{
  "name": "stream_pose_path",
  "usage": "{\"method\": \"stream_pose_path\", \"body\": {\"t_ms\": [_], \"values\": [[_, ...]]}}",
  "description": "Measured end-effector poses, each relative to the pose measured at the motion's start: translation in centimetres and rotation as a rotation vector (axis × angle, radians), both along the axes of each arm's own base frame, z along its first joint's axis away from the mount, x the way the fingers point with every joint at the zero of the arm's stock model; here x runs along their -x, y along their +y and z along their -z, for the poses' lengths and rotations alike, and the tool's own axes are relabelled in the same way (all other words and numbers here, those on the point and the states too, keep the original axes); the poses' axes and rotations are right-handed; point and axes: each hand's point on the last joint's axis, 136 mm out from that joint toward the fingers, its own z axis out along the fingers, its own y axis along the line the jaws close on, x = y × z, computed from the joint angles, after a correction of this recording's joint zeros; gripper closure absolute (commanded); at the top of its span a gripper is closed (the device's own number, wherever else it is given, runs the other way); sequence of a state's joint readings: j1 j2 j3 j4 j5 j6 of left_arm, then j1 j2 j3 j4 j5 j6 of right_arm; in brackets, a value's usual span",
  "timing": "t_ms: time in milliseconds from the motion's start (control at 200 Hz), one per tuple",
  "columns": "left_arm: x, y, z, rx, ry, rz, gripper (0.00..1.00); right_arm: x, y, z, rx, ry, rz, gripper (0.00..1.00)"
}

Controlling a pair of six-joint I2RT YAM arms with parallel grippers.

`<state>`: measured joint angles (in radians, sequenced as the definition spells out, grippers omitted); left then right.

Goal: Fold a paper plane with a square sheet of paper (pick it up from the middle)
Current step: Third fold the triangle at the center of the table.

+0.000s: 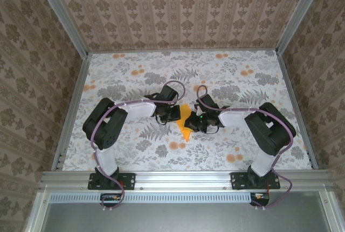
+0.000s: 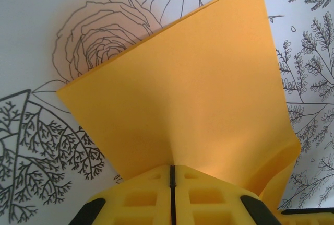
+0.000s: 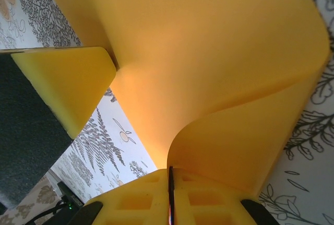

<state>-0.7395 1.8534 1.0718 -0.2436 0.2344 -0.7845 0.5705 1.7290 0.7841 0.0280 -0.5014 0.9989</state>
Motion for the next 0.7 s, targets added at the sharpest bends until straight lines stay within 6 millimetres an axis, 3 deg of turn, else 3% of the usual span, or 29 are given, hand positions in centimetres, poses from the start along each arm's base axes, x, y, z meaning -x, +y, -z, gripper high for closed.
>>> {"method": "stream_pose_path", "body": {"t_ms": [530,700], "values": [[0.0,0.0,0.0,0.0,0.0,0.0,0.92,0.15,-0.1,0.68,0.011,0.016,0.0,0.9],[0.02,0.0,0.0,0.0,0.001,0.0,0.85,0.12,-0.08,0.7,0.01,0.014,-0.001,0.81]]}}
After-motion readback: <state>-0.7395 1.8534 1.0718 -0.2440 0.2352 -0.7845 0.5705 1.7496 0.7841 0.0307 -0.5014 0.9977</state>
